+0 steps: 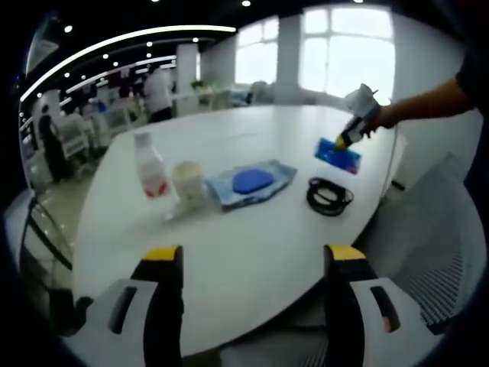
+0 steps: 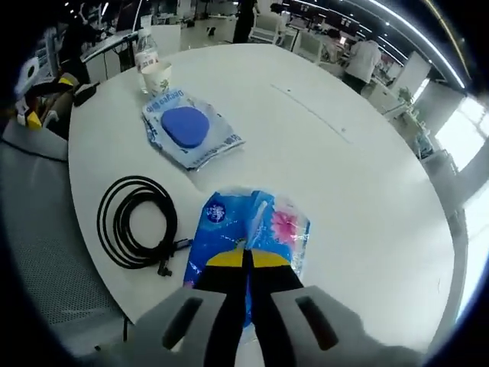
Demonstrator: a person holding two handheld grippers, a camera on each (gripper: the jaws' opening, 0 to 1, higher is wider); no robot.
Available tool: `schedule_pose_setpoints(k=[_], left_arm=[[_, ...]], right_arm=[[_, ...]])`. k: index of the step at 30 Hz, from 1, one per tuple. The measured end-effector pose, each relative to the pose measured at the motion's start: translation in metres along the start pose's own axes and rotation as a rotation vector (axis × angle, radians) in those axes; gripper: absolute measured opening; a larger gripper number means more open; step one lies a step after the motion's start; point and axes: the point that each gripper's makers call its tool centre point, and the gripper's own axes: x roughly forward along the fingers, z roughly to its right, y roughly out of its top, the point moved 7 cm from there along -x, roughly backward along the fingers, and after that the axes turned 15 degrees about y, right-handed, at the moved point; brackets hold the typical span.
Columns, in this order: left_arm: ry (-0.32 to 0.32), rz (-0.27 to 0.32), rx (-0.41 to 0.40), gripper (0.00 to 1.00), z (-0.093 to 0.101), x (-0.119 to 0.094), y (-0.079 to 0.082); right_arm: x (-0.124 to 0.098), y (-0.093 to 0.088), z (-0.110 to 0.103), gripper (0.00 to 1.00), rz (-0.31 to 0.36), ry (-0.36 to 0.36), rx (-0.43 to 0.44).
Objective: Arrange the tabletop items into an orderly group along one side of the table until the central work area is clear of visible clutter.
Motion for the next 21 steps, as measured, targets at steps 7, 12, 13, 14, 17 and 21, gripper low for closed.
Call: schedule_pose_setpoints(k=[7, 12, 13, 14, 17, 21], left_arm=[[0.002, 0.001, -0.002, 0.72, 0.001, 0.0, 0.0], [0.003, 0.001, -0.002, 0.72, 0.001, 0.0, 0.0], [0.003, 0.001, -0.003, 0.72, 0.001, 0.0, 0.0], [0.002, 0.001, -0.003, 0.72, 0.001, 0.0, 0.0], [0.0, 0.001, -0.003, 0.72, 0.001, 0.0, 0.0], [-0.003, -0.002, -0.002, 0.72, 0.001, 0.0, 0.0]], right_arm=[[-0.011, 0.012, 0.005, 0.0, -0.026, 0.013, -0.096], [-0.018, 0.025, 0.004, 0.0, -0.03, 0.025, -0.161], [-0.019, 0.028, 0.004, 0.0, -0.031, 0.028, -0.174], [-0.02, 0.031, 0.004, 0.0, -0.032, 0.029, -0.187], [-0.021, 0.037, 0.004, 0.0, -0.047, 0.035, -0.241], [-0.021, 0.043, 0.005, 0.0, -0.064, 0.059, -0.319]])
